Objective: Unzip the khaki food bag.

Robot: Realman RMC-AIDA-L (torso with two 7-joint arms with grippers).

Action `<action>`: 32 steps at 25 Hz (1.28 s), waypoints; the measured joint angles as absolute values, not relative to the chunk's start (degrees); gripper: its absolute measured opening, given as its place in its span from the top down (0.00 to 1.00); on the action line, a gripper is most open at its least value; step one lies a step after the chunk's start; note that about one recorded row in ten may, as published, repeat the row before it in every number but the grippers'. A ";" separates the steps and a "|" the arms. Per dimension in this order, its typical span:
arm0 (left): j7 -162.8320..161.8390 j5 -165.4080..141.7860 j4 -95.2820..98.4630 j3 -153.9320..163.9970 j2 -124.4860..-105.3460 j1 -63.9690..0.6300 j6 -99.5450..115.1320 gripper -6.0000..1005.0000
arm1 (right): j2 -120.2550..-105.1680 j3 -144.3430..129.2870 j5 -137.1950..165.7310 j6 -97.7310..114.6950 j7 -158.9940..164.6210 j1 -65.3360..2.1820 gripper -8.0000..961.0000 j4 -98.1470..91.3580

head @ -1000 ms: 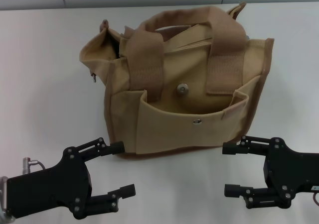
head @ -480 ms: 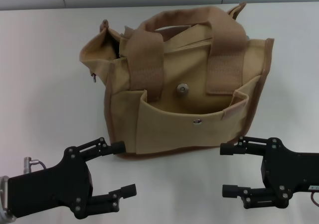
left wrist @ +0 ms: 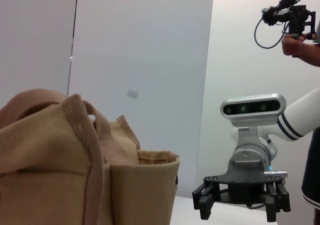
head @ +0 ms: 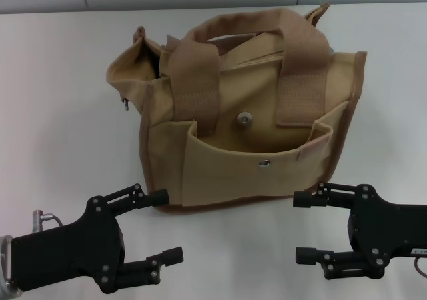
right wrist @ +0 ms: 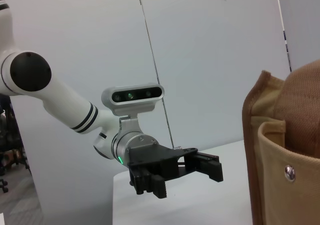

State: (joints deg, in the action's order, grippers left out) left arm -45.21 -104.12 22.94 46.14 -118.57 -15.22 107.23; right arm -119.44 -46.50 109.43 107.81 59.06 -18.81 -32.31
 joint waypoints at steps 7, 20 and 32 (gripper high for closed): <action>-45.18 -104.16 22.94 46.15 -118.57 -15.30 107.20 0.20 | -119.44 -46.49 109.42 107.57 59.06 -18.86 0.19 -31.80; -45.17 -104.12 22.94 46.14 -118.54 -15.29 107.31 0.20 | -119.44 -46.49 109.35 107.23 59.06 -18.90 0.19 -31.75; -45.08 -104.02 22.94 46.03 -118.47 -15.18 107.50 0.20 | -119.44 -46.49 109.33 107.02 59.06 -18.86 0.19 -31.63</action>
State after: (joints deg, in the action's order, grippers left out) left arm -45.08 -104.02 22.94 46.03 -118.47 -15.18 107.50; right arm -119.44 -46.49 109.33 107.02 59.06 -18.86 -31.63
